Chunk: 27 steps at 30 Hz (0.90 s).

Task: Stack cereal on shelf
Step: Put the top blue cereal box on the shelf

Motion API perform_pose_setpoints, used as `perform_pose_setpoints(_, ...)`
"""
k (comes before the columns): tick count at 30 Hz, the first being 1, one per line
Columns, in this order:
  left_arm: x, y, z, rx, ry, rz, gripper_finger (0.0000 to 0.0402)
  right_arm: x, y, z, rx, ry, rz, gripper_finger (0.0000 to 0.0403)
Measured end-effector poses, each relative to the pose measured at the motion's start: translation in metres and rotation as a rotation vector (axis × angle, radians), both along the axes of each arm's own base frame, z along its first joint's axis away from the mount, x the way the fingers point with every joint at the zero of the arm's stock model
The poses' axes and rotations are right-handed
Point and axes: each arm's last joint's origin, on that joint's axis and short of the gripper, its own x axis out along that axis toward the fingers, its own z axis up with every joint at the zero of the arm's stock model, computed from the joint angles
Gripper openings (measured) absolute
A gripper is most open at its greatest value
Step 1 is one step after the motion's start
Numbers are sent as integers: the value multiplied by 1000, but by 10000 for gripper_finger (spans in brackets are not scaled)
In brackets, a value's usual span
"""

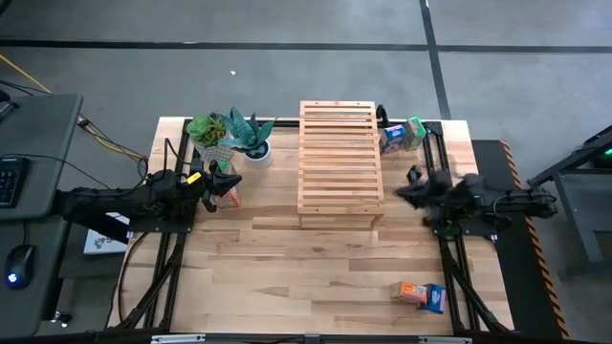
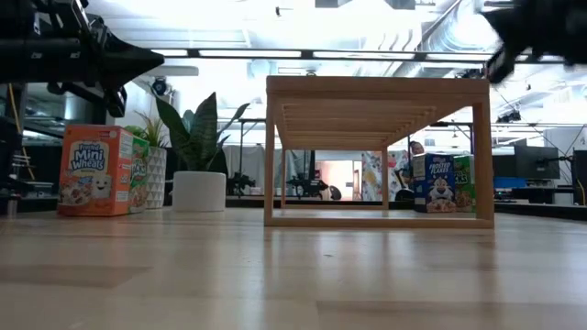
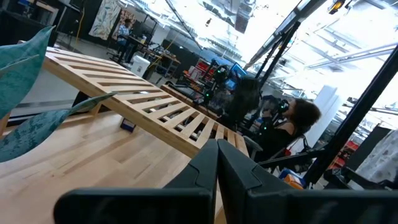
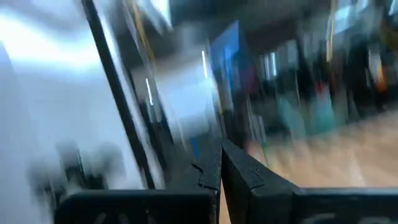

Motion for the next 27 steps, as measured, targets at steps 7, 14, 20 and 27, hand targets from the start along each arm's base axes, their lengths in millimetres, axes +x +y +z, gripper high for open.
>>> perform_pose_setpoints(7,0,0,0,0,0,0,1,-31,-16,50,277,-342,-504,0)
perform_pose_setpoints(14,0,0,0,0,0,0,1,-12,-23,103,296,158,-814,1)
perform_pose_setpoints(20,0,0,0,0,0,0,1,11,-37,124,374,412,-1045,41)
perform_pose_setpoints(27,0,0,0,0,0,0,1,55,-83,118,586,562,-1122,188)
